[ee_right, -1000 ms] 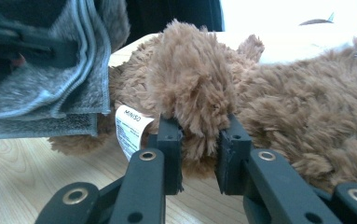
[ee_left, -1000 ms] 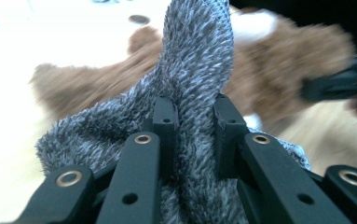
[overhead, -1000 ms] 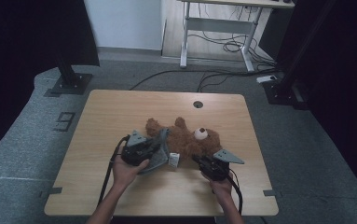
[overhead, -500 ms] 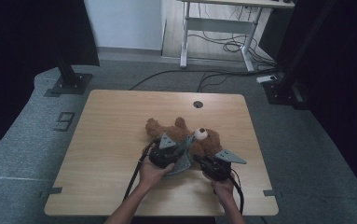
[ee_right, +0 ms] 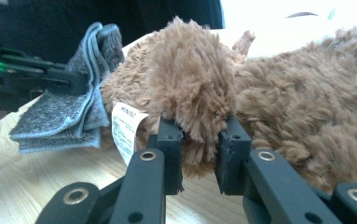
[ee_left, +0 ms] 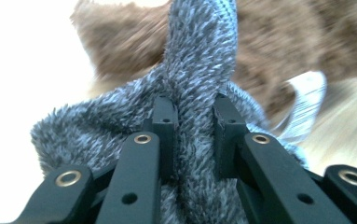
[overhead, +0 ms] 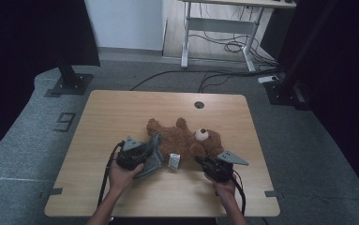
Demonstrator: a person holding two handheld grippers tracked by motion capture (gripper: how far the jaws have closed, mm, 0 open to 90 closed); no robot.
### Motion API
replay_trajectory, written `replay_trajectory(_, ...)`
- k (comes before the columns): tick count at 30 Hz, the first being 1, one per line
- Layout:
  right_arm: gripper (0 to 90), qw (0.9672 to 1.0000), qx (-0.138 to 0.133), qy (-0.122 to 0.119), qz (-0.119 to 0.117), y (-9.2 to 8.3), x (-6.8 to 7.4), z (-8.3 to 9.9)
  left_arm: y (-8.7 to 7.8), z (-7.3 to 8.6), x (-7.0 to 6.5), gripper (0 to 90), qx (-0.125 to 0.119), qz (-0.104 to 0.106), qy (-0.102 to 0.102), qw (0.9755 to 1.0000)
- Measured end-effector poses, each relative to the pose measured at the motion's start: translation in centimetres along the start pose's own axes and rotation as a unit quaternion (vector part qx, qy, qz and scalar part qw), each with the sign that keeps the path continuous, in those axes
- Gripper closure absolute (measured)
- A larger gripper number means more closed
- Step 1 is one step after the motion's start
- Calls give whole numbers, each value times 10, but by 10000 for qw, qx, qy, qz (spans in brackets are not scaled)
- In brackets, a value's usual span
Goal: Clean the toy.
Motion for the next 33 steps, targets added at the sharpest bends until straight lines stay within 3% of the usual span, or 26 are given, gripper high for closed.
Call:
replay_trajectory(3,747,10000,7,-14,-7,0,0,0,-1,6,7,742,15,-46,-101,9999)
replay_trajectory(5,747,10000,-3,-5,-13,1,0,0,-9,4,4,741,-147,-78,-74,9998)
replay_trajectory(11,747,10000,-23,-28,-49,1,1,-1,-27,-34,-27,740,-547,-31,427,9976)
replay_trajectory(13,747,10000,-14,-39,-65,1,2,0,-24,-50,-40,739,-570,74,598,9966)
replay_trajectory(14,748,9999,-17,-38,-109,1,3,0,-18,-66,-52,738,-543,134,740,9957)
replay_trajectory(15,748,9999,-17,-38,-109,1,3,0,-18,-66,-52,739,-543,134,740,9957)
replay_trajectory(18,747,9999,-2,-88,-145,1,5,1,0,-90,-67,736,-392,233,888,9950)
replay_trajectory(20,744,9998,0,-87,-152,1,5,1,8,-95,-69,735,-302,270,899,9951)
replay_trajectory(24,666,9997,75,-194,-130,0,4,4,34,-93,-73,734,26,234,942,9953)
replay_trajectory(26,534,9996,118,-238,-98,-4,2,5,38,-89,-69,736,-2,266,869,9959)
replay_trajectory(28,459,9996,111,-255,-35,-10,-2,5,38,-85,-64,738,7,404,786,9961)
replay_trajectory(31,387,9997,-32,-91,233,-27,-13,5,36,-77,-62,742,11,408,851,9955)
replay_trajectory(33,366,9984,-50,-73,561,-34,-21,4,35,-73,-61,743,-10,406,864,9954)
Point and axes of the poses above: each handheld gripper's, and its own axes: y roughly forward along the jaws, z roughly out of its underside, x roughly to its left, the point moved 2 cm from there along y, roughly forward along the jaws, and after that the axes turned 15 degrees about x, right-handed, at the moved point
